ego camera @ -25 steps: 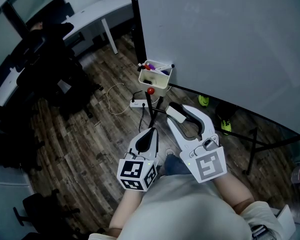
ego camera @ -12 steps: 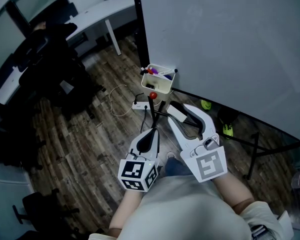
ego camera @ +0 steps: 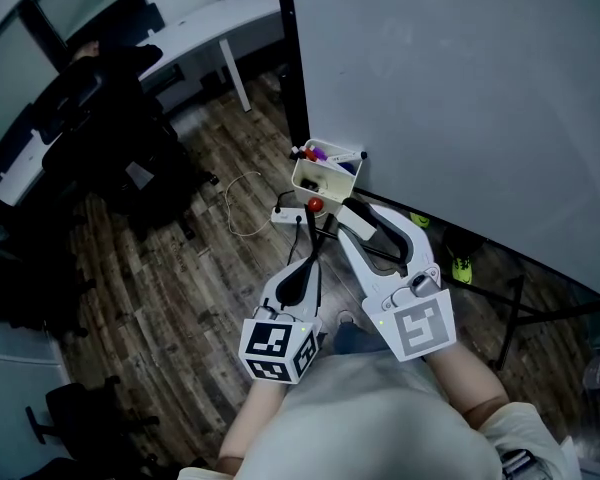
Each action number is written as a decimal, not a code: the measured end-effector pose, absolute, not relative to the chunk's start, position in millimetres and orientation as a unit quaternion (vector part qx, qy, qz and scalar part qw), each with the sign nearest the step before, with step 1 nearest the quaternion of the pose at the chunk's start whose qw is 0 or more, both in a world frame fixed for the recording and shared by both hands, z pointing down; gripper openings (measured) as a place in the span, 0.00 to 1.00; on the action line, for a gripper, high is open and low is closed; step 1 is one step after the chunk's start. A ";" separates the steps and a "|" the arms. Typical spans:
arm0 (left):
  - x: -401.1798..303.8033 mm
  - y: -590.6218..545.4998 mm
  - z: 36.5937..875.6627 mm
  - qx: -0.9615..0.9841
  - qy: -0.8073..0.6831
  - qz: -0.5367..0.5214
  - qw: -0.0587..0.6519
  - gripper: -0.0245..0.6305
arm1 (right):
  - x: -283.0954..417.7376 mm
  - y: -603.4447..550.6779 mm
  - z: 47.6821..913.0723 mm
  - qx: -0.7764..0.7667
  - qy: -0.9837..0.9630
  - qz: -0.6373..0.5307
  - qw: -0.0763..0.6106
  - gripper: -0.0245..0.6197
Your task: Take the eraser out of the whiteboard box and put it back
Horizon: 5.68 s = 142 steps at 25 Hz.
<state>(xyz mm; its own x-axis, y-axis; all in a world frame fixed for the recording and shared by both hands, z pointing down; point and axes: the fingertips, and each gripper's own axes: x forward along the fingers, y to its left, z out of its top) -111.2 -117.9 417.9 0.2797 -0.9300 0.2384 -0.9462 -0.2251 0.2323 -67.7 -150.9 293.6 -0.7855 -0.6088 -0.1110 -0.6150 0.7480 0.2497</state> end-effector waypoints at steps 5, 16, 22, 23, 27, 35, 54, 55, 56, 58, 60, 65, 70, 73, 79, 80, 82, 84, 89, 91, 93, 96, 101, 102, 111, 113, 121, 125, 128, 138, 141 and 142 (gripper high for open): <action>-118.3 -130.9 417.5 0.778 -0.605 0.024 0.167 0.04 | -76.1 -166.7 295.0 -0.321 0.937 0.139 0.009 0.30; -130.0 -153.8 418.9 0.765 -0.620 0.023 0.174 0.04 | -93.5 -196.3 303.0 -0.296 0.945 0.141 -0.003 0.30; -136.7 -162.9 420.0 0.755 -0.631 0.018 0.178 0.04 | -101.8 -209.2 309.2 -0.280 0.950 0.139 -0.009 0.30; -137.7 -164.7 420.8 0.753 -0.633 0.018 0.178 0.04 | -103.3 -211.5 310.9 -0.277 0.951 0.140 -0.011 0.30; -141.2 -169.8 422.8 0.747 -0.639 0.019 0.182 0.04 | -108.2 -219.9 316.6 -0.268 0.953 0.141 -0.016 0.30; -145.9 -178.1 427.6 0.739 -0.647 0.020 0.189 0.04 | -114.2 -235.4 335.1 -0.256 0.957 0.129 -0.037 0.30; -147.1 -194.8 438.3 0.735 -0.646 0.022 0.203 0.04 | -117.1 -254.4 388.5 -0.252 0.959 0.077 -0.100 0.30; -147.0 -195.1 438.1 0.736 -0.646 0.023 0.203 0.04 | -117.3 -255.2 390.3 -0.253 0.959 0.076 -0.103 0.30; -146.9 -195.3 437.9 0.736 -0.645 0.023 0.204 0.04 | -117.5 -255.8 392.0 -0.254 0.959 0.074 -0.105 0.30; -146.8 -195.9 438.1 0.736 -0.645 0.023 0.204 0.04 | -117.8 -257.3 394.9 -0.255 0.958 0.071 -0.107 0.31; -146.8 -196.8 438.5 0.737 -0.644 0.023 0.204 0.04 | -118.0 -259.0 397.7 -0.256 0.958 0.068 -0.108 0.31; -146.1 -197.5 441.1 0.737 -0.643 0.025 0.206 0.04 | -117.2 -264.5 409.9 -0.262 0.955 0.060 -0.124 0.32; -144.8 -193.0 440.0 0.739 -0.641 0.024 0.207 0.04 | -117.1 -263.7 418.1 -0.266 0.952 0.055 -0.139 0.34; -143.7 -190.8 440.9 0.740 -0.640 0.024 0.207 0.04 | -117.5 -263.0 417.8 -0.267 0.952 0.055 -0.138 0.36; -141.6 -185.6 440.8 0.742 -0.637 0.024 0.208 0.04 | -113.5 -257.0 410.7 -0.275 0.952 0.056 -0.126 0.37; -141.2 -184.4 440.3 0.743 -0.636 0.024 0.208 0.04 | -112.1 -255.3 408.9 -0.277 0.951 0.056 -0.123 0.37; -140.2 -181.9 439.0 0.744 -0.635 0.023 0.207 0.04 | -109.2 -251.0 404.4 -0.280 0.951 0.056 -0.117 0.37; -138.9 -179.8 438.4 0.746 -0.633 0.023 0.206 0.04 | -106.9 -246.3 400.4 -0.282 0.951 0.055 -0.112 0.37; -132.4 -174.4 438.7 0.752 -0.627 0.024 0.204 0.04 | -99.3 -232.0 396.9 -0.286 0.952 0.048 -0.101 0.32; -128.5 -171.9 438.2 0.755 -0.623 0.025 0.203 0.04 | -95.6 -225.7 396.5 -0.287 0.952 0.044 -0.097 0.26; -124.5 -169.2 437.9 0.759 -0.618 0.026 0.202 0.04 | -91.6 -219.1 395.2 -0.288 0.952 0.047 -0.091 0.19; -119.9 -164.3 438.1 0.764 -0.613 0.027 0.202 0.04 | -86.1 -209.7 392.7 -0.293 0.952 0.045 -0.082 0.09; -113.3 -155.9 438.6 0.770 -0.604 0.029 0.201 0.04 | -79.2 -196.8 390.5 -0.298 0.950 0.045 -0.077 0.05; -112.2 -154.3 438.6 0.772 -0.603 0.029 0.201 0.04 | -78.0 -194.2 391.0 -0.299 0.950 0.041 -0.078 0.05; -102.7 -134.9 441.2 0.780 -0.591 0.031 0.202 0.04 | -69.5 -169.9 387.9 -0.300 0.950 0.056 -0.071 0.05; -101.0 -130.2 441.5 0.781 -0.590 0.032 0.201 0.04 | -67.0 -163.5 388.4 -0.303 0.949 0.050 -0.073 0.05; -94.5 -109.1 439.8 0.783 -0.588 0.032 0.200 0.04 | -56.8 -135.2 392.4 -0.313 0.946 0.036 -0.082 0.05; -90.5 -98.2 441.4 0.784 -0.586 0.032 0.202 0.04 | -52.4 -120.4 394.5 -0.315 0.945 0.032 -0.085 0.05; -87.7 -90.7 442.7 0.785 -0.584 0.032 0.204 0.04 | -49.8 -110.5 394.5 -0.315 0.944 0.045 -0.086 0.05; -75.9 -68.5 444.7 0.797 -0.567 0.034 0.205 0.04 | -42.0 -85.6 403.6 -0.333 0.938 0.015 -0.091 0.05; -74.1 -65.0 445.7 0.800 -0.563 0.033 0.205 0.04 | -42.9 -82.8 404.6 -0.332 0.939 0.021 -0.091 0.05; -73.7 -64.0 446.3 0.800 -0.562 0.033 0.205 0.04 | -43.1 -81.6 405.1 -0.333 0.938 0.019 -0.091 0.05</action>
